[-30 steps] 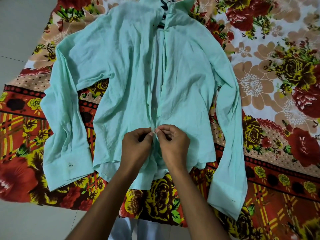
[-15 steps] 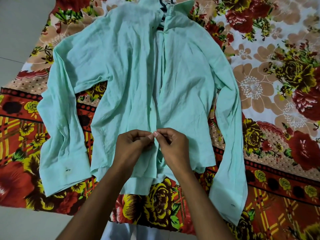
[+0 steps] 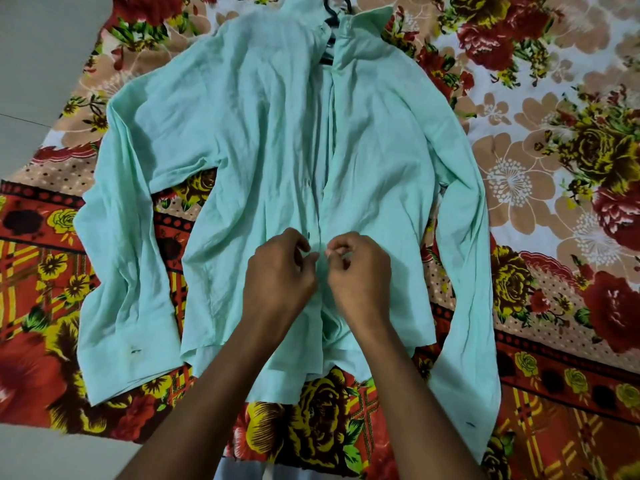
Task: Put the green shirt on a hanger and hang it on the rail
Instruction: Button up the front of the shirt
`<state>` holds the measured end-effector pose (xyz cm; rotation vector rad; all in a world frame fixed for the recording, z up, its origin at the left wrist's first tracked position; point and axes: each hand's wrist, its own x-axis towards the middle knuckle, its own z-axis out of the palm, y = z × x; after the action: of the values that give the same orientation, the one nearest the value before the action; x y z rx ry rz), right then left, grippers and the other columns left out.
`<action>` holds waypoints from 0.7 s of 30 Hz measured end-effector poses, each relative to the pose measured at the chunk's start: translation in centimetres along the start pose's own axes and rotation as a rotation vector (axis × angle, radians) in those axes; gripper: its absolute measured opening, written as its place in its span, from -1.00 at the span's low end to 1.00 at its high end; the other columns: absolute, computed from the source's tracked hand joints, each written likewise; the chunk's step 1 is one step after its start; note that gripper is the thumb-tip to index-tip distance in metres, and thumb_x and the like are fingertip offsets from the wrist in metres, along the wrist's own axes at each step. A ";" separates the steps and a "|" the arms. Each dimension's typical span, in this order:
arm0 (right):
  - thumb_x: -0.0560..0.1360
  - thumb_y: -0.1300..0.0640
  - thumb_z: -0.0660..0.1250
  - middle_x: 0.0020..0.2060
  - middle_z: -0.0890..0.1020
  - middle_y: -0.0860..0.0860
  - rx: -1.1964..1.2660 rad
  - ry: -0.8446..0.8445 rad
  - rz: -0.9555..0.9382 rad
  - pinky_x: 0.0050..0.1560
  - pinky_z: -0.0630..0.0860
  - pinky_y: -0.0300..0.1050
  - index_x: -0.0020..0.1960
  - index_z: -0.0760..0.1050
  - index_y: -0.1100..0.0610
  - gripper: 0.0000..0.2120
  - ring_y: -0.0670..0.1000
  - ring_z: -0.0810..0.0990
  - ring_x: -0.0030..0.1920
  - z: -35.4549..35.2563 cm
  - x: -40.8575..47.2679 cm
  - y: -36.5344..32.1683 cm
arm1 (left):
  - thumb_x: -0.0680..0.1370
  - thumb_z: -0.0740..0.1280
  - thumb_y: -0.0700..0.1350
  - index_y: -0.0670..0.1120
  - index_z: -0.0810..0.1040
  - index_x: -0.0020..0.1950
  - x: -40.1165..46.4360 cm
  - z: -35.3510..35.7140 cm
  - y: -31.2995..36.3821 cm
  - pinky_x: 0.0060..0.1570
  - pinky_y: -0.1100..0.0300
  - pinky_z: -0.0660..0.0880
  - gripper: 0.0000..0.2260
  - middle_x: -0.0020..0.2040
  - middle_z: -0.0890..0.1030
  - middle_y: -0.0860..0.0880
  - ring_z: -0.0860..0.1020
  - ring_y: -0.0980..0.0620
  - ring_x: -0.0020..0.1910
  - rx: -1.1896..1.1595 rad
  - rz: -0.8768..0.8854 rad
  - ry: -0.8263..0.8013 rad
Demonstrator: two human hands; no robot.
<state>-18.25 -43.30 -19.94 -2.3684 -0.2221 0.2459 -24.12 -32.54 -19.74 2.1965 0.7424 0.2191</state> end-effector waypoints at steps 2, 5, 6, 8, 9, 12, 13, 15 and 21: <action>0.52 0.28 0.37 -0.08 0.69 -0.04 0.083 0.003 0.006 0.03 0.63 -0.07 0.00 0.66 0.07 -0.84 -0.08 0.67 -0.07 0.5 1.2 -0.3 | 0.51 0.43 -0.03 -0.04 0.55 0.04 1.1 0.9 0.4 -0.21 0.05 0.53 -0.83 -0.14 0.61 0.02 0.58 -0.01 -0.20 0.032 0.013 -0.012; 0.52 0.30 0.32 -0.05 0.72 0.00 0.047 -0.086 0.013 0.11 0.62 -0.02 0.06 0.68 0.11 -0.78 -0.03 0.68 -0.02 1.5 2.3 -0.1 | 0.53 0.38 0.01 -0.10 0.50 0.07 2.2 1.8 -0.1 -0.20 -0.05 0.53 -0.78 -0.08 0.60 -0.06 0.57 -0.11 -0.15 0.142 -0.013 -0.032; 0.51 0.27 0.35 -0.07 0.72 0.01 0.025 -0.096 0.006 0.09 0.62 0.00 0.04 0.68 0.12 -0.82 -0.02 0.68 -0.04 1.9 2.6 0.1 | 0.54 0.37 -0.01 -0.13 0.50 0.02 2.5 1.8 -0.4 -0.21 -0.07 0.52 -0.80 -0.11 0.60 -0.09 0.56 -0.14 -0.17 0.155 -0.023 -0.025; 0.51 0.15 0.43 -0.11 0.69 0.01 -0.006 -0.071 -0.010 0.04 0.61 -0.01 0.00 0.67 0.11 -0.91 0.00 0.66 -0.07 2.4 2.7 0.2 | 0.55 0.36 -0.09 -0.17 0.53 -0.12 2.9 1.5 -1.2 -0.26 -0.04 0.48 -0.85 -0.25 0.59 -0.09 0.55 -0.14 -0.26 0.112 -0.044 -0.008; 0.51 0.09 0.46 -0.11 0.67 0.01 -0.029 -0.055 -0.014 0.01 0.60 -0.05 0.01 0.66 0.11 -0.88 0.01 0.65 -0.07 2.5 2.6 0.1 | 0.54 0.36 -0.12 -0.17 0.53 -0.20 3.1 1.4 -1.6 -0.31 0.01 0.44 -0.83 -0.34 0.56 -0.08 0.52 -0.10 -0.33 0.071 -0.075 -0.009; 0.49 0.01 0.49 -0.11 0.62 0.00 -0.133 -0.002 -0.051 -0.10 0.51 -0.11 0.02 0.63 0.08 -0.82 0.01 0.59 -0.06 3.1 2.4 -0.2 | 0.51 0.41 -0.12 -0.14 0.58 -0.32 3.3 0.5 -2.3 -0.35 0.11 0.36 -0.79 -0.44 0.53 -0.02 0.51 0.01 -0.39 -0.085 -0.213 -0.037; 0.49 0.02 0.49 -0.11 0.62 -0.01 -0.163 0.014 -0.060 -0.10 0.53 -0.09 0.00 0.63 0.08 -0.84 0.02 0.58 -0.06 3.2 2.3 -0.4 | 0.50 0.42 -0.11 -0.12 0.62 -0.30 3.3 0.2 -2.5 -0.31 0.10 0.43 -0.81 -0.42 0.57 -0.02 0.56 -0.01 -0.37 -0.159 -0.276 -0.046; 0.51 0.07 0.46 -0.13 0.61 -0.02 -0.189 0.046 -0.084 -0.09 0.58 0.01 -0.04 0.62 0.07 -0.92 0.03 0.59 -0.08 3.5 2.4 -0.6 | 0.50 0.43 -0.09 -0.12 0.64 -0.31 3.6 -0.1 -2.4 -0.27 0.06 0.50 -0.80 -0.44 0.59 -0.02 0.56 -0.03 -0.39 -0.319 -0.399 -0.057; 0.53 0.17 0.43 -0.15 0.70 -0.05 0.078 0.147 -0.019 -0.04 0.58 -0.15 -0.02 0.71 0.10 -0.91 -0.06 0.65 -0.11 3.2 1.6 -1.4 | 0.53 0.46 -0.12 -0.12 0.70 -0.23 3.5 -0.3 -1.0 -0.24 -0.06 0.58 -0.84 -0.34 0.65 -0.17 0.62 -0.18 -0.33 -0.523 -0.426 -0.087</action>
<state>-17.55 -39.87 -21.45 -2.2936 -0.1621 0.0692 -21.82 -29.77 -20.56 1.5098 0.9593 0.0853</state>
